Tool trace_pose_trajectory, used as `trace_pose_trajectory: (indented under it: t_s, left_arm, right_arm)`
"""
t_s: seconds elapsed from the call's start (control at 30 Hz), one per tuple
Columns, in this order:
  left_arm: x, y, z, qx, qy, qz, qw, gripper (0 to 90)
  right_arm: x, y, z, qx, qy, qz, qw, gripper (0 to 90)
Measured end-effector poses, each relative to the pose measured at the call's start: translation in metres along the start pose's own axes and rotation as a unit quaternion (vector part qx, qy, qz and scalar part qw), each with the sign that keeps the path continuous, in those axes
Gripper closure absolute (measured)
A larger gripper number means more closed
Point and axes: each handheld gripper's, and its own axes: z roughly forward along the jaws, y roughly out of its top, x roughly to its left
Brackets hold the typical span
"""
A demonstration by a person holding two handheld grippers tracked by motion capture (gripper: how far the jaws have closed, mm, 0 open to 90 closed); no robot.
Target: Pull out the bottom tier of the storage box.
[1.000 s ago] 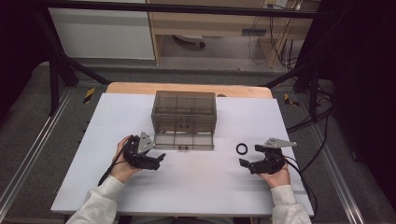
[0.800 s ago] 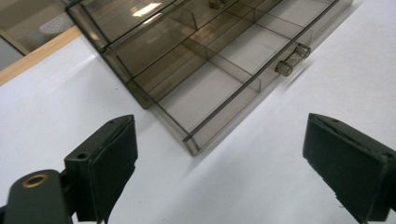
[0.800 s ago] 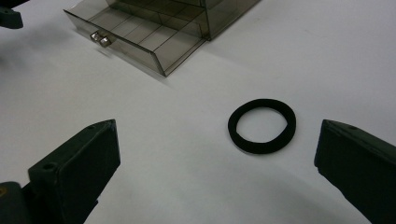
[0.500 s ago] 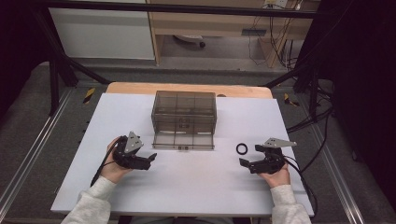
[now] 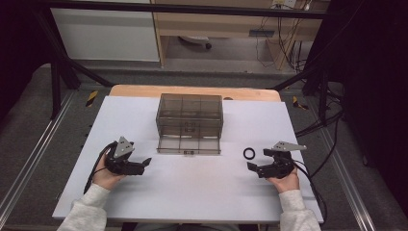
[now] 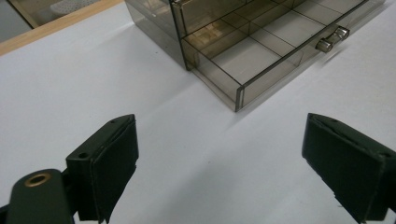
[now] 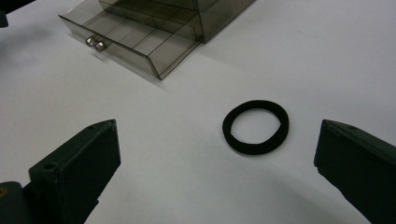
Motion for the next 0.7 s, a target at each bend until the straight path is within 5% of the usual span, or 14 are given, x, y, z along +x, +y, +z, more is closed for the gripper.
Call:
trace_pose_trajectory:
  t_s: [0.7]
  left_arm:
    - [0.012,-0.016,-0.008,0.005,-0.006,-0.028,0.9996,10.0]
  right_arm:
    - [-0.002,0.011,0.001,0.002,-0.013,0.003,0.9999,1.1]
